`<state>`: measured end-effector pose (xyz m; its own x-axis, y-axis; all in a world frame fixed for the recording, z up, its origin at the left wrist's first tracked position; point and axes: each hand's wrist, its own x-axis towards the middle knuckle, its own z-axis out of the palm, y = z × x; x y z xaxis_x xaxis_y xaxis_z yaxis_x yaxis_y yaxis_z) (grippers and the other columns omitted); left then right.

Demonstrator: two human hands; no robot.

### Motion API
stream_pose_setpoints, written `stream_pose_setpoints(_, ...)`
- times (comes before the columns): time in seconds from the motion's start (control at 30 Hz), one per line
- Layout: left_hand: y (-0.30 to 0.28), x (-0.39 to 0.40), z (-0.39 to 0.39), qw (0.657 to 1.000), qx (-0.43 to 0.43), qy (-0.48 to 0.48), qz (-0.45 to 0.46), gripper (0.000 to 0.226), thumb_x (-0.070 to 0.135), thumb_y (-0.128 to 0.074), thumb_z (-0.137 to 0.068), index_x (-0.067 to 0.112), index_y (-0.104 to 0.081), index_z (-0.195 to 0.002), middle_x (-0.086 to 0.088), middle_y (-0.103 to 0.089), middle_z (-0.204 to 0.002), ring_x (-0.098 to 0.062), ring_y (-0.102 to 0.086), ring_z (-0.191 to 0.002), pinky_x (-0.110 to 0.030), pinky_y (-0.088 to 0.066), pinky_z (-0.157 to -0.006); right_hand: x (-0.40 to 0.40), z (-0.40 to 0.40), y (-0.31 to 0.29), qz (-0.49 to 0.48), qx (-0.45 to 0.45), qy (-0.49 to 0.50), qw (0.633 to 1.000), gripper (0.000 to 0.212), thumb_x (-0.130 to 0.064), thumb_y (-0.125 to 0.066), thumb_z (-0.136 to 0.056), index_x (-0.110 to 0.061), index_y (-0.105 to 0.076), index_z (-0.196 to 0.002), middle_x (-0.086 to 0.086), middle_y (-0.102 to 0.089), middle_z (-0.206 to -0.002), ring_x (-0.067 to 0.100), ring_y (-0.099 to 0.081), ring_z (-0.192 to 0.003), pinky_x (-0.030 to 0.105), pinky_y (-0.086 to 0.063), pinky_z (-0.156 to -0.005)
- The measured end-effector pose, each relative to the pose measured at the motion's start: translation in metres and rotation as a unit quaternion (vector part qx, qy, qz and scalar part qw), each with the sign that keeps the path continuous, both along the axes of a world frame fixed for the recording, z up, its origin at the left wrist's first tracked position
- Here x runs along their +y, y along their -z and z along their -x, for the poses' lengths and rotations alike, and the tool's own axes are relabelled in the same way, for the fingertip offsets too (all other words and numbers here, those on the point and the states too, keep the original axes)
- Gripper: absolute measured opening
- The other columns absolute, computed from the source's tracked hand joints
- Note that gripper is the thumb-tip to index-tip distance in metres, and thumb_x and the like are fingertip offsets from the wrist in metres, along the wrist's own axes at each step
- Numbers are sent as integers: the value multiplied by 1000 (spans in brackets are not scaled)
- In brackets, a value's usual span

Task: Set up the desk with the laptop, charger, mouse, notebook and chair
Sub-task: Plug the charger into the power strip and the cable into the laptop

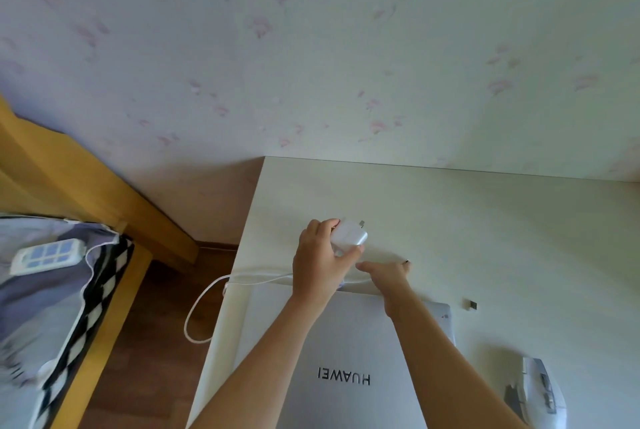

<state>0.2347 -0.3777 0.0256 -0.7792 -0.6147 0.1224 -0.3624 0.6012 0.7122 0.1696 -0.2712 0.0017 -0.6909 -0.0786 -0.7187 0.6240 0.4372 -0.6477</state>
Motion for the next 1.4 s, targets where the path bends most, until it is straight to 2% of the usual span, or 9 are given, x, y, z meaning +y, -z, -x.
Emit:
stream_pose_setpoints(0.17, 3, -11, 0, 1000, -5, 18, 8, 55, 45, -75, -70, 21, -59, -117, 3, -58, -102, -16, -55, -98, -32, -54, -71, -9, -5, 4, 57, 37, 68, 995, 93, -28, -76, -75, -3, -19, -144, 1, -22, -151, 25, -43, -123, 35, -36, -95)
stream_pose_setpoints(0.33, 0, -22, 2, 1000, 5, 11, 7, 53, 41, -76, -70, 19, -60, -115, 1, -57, -101, -19, -55, -97, -25, -46, -68, -3, -7, -6, 126, 122, 100, 979, 52, -16, -70, -82, -3, -47, -126, -8, -32, -145, 18, -49, -105, 32, -41, -89)
stream_pose_setpoints(0.47, -12, -23, -11, 999, 30, 0, 11, 54, 43, -77, -68, 21, -60, -115, 1, -57, -101, -20, -55, -98, -34, -53, -69, -4, -19, -31, 165, 161, 145, 962, 30, -4, -66, -82, -5, -62, -112, 2, -61, -101, 12, -55, -71, 6, -42, -55)
stream_pose_setpoints(0.53, -21, -24, -25, 999, 43, -9, 15, 55, 42, -78, -68, 20, -60, -115, 1, -57, -101, -20, -55, -97, -36, -53, -69, -7, -30, -46, 183, 172, 150, 956, 25, -4, -66, -82, -7, -67, -106, 3, -64, -88, 13, -51, -66, 3, -38, -48)
stream_pose_setpoints(0.77, -65, -32, -117, 991, 101, -85, -4, 49, 31, -81, -67, 22, -62, -112, 4, -54, -97, -16, -56, -93, -26, -47, -68, -19, -104, -98, 237, 235, 72, 940, 10, -6, -68, -80, -14, -72, -82, 6, -73, -84, 15, -68, -81, 18, -46, -71)
stream_pose_setpoints(0.9, -84, -47, -178, 984, 118, -136, 17, 48, 32, -82, -67, 25, -62, -110, 3, -55, -95, -18, -57, -87, -38, -52, -65, -37, -153, -119, 249, 283, 12, 926, 11, -6, -67, -82, -17, -68, -79, 4, -73, -83, 18, -70, -79, 23, -50, -75)
stream_pose_setpoints(1.03, -94, -69, -241, 972, 129, -191, 38, 50, 34, -83, -66, 23, -64, -111, 3, -58, -96, -15, -57, -87, -29, -51, -63, -65, -204, -130, 241, 330, -75, 910, 10, -12, -68, -83, -22, -65, -85, 0, -72, -86, 15, -69, -79, 25, -53, -75)
stream_pose_setpoints(1.27, -88, -136, -335, 960, 111, -255, 23, 54, 36, -82, -69, 19, -63, -116, 5, -60, -102, -8, -54, -91, -3, -36, -60, -132, -295, -119, 199, 372, -197, 885, 11, -12, -66, -83, -20, -68, -90, -11, -68, -77, 3, -63, -71, 9, -46, -64)
stream_pose_setpoints(1.4, -69, -194, -384, 950, 113, -292, -16, 50, 34, -84, -65, 19, -66, -110, 4, -62, -97, -10, -57, -88, -5, -41, -63, -187, -338, -99, 172, 377, -245, 877, 14, -8, -66, -83, -20, -68, -89, -8, -68, -75, 7, -64, -70, 19, -53, -67)
